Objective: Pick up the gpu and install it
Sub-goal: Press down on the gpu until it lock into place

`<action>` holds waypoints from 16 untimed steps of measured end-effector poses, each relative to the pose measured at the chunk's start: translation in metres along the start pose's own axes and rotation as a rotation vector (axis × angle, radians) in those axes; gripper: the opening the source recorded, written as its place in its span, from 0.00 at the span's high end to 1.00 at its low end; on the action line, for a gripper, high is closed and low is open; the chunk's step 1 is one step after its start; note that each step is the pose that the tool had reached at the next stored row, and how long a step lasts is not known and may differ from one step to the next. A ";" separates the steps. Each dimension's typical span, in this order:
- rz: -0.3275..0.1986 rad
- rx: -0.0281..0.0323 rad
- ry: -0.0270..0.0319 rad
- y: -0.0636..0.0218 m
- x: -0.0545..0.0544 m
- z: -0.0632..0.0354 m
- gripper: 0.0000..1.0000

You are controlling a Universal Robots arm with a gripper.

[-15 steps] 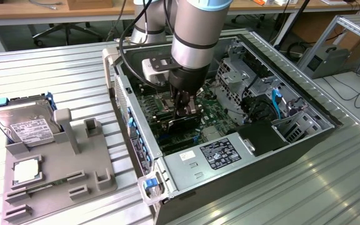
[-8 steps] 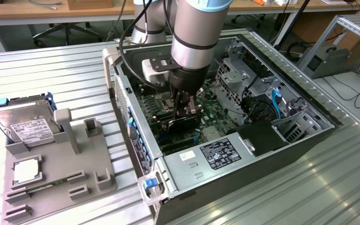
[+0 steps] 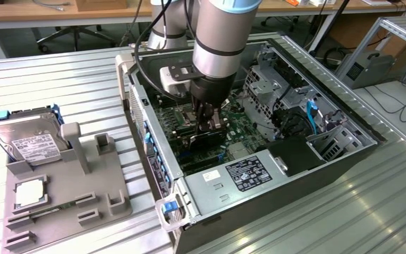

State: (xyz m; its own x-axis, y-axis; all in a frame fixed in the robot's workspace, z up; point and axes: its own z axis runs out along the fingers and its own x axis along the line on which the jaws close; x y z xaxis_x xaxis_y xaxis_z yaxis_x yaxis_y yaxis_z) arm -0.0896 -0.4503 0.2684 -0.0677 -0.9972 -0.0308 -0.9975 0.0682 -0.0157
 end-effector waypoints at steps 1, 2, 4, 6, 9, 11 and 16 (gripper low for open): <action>0.000 0.0001 0.0000 0.0001 0.000 0.0003 0.89; 0.000 0.0000 0.0001 0.0002 0.000 0.0003 0.89; 0.000 0.0000 0.0001 0.0002 0.000 0.0004 0.89; 0.000 0.0001 -0.0001 0.0002 0.000 0.0004 0.89; 0.000 0.0007 -0.0019 0.0002 0.000 -0.0019 0.89; 0.000 0.0003 -0.0001 0.0001 0.000 -0.0074 0.89; 0.000 0.0003 0.0027 -0.0002 -0.001 -0.0218 0.89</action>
State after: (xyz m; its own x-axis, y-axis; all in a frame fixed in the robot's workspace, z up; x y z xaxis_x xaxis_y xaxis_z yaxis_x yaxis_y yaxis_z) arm -0.0898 -0.4503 0.2902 -0.0677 -0.9973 -0.0281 -0.9975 0.0681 -0.0160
